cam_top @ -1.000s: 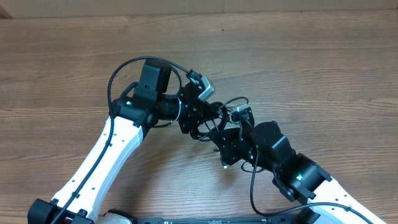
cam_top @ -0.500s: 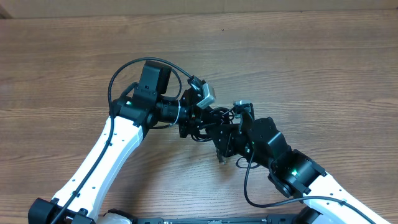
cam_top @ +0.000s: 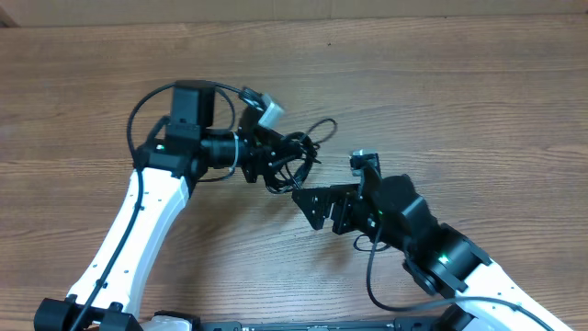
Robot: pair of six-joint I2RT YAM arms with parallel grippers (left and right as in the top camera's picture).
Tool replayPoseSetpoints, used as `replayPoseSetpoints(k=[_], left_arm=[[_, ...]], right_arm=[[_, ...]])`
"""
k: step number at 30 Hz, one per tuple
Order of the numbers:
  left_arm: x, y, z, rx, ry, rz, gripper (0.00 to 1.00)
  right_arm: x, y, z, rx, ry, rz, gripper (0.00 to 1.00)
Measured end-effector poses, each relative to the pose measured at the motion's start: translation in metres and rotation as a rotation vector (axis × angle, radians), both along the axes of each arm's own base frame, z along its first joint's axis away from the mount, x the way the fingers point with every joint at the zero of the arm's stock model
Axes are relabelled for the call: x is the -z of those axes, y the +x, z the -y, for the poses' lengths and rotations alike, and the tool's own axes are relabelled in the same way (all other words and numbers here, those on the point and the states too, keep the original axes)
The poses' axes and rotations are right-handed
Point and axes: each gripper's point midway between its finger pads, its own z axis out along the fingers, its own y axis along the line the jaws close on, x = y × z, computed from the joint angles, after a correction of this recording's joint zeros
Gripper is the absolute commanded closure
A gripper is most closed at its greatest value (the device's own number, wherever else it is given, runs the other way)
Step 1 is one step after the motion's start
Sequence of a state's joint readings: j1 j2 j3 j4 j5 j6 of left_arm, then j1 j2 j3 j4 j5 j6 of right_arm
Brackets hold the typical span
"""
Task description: Untangle cables
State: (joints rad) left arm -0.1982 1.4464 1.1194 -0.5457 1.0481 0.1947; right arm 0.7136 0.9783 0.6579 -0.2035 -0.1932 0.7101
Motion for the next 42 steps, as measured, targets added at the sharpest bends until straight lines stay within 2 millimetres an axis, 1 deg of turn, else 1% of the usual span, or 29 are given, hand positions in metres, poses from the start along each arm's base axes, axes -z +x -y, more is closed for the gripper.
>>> replayPoseSetpoints(k=[2,5,7,11,12,15,19,22,23,25,30,34,35,36,39,42], left_arm=[[0.000,0.003,-0.004,-0.032,-0.008,-0.045,0.96],[0.000,0.010,-0.006,-0.110,-0.015,-0.145,0.96],[0.008,0.018,-0.011,-0.225,0.002,-0.270,0.95],[0.033,0.036,-0.034,-0.586,0.039,-0.602,0.95],[0.038,0.038,-0.039,-0.664,0.035,-0.678,0.96],[0.056,0.038,-0.056,-0.967,-0.016,-1.001,0.95],[0.065,0.033,-0.064,-1.179,-0.097,-1.265,0.96],[0.072,0.026,-0.069,-1.302,-0.136,-1.427,0.96],[0.076,0.020,-0.071,-1.360,-0.149,-1.507,0.95],[0.081,0.013,-0.073,-1.447,-0.172,-1.618,0.96],[0.088,-0.002,-0.077,-1.584,-0.195,-1.788,0.95],[0.088,-0.003,-0.077,-1.619,-0.220,-1.833,0.96],[0.089,-0.003,-0.077,-1.622,-0.221,-1.839,0.95],[0.089,-0.005,-0.077,-1.624,-0.218,-1.848,0.95],[0.089,-0.009,-0.076,-1.624,-0.206,-1.870,0.95],[0.091,-0.015,-0.076,-1.631,-0.181,-1.893,0.95]], right_arm=[[-0.013,-0.004,0.003,0.001,0.025,0.029,0.00],[-0.026,-0.014,0.013,0.002,0.042,0.050,0.00],[-0.025,-0.018,0.016,0.002,0.035,0.042,0.00],[-0.015,-0.027,0.020,-0.009,0.015,-0.012,0.00],[-0.010,-0.029,0.021,0.000,0.015,-0.053,0.00],[0.004,-0.032,0.021,0.049,0.036,-0.182,0.00],[0.028,-0.028,0.016,0.109,0.040,-0.330,0.00],[0.049,-0.019,0.007,0.094,-0.015,-0.345,0.00],[0.056,-0.017,0.001,0.068,-0.042,-0.328,0.00],[0.058,-0.016,-0.010,0.012,-0.066,-0.263,0.00],[0.041,-0.018,-0.034,-0.088,-0.114,-0.029,0.00],[0.030,-0.012,-0.039,-0.079,-0.192,0.152,0.00],[0.028,-0.008,-0.039,-0.066,-0.219,0.204,0.00],[0.028,-0.005,-0.038,-0.058,-0.236,0.227,0.03],[0.034,0.008,-0.036,-0.017,-0.290,0.273,0.19],[0.040,0.018,-0.040,0.004,-0.316,0.301,0.27]])
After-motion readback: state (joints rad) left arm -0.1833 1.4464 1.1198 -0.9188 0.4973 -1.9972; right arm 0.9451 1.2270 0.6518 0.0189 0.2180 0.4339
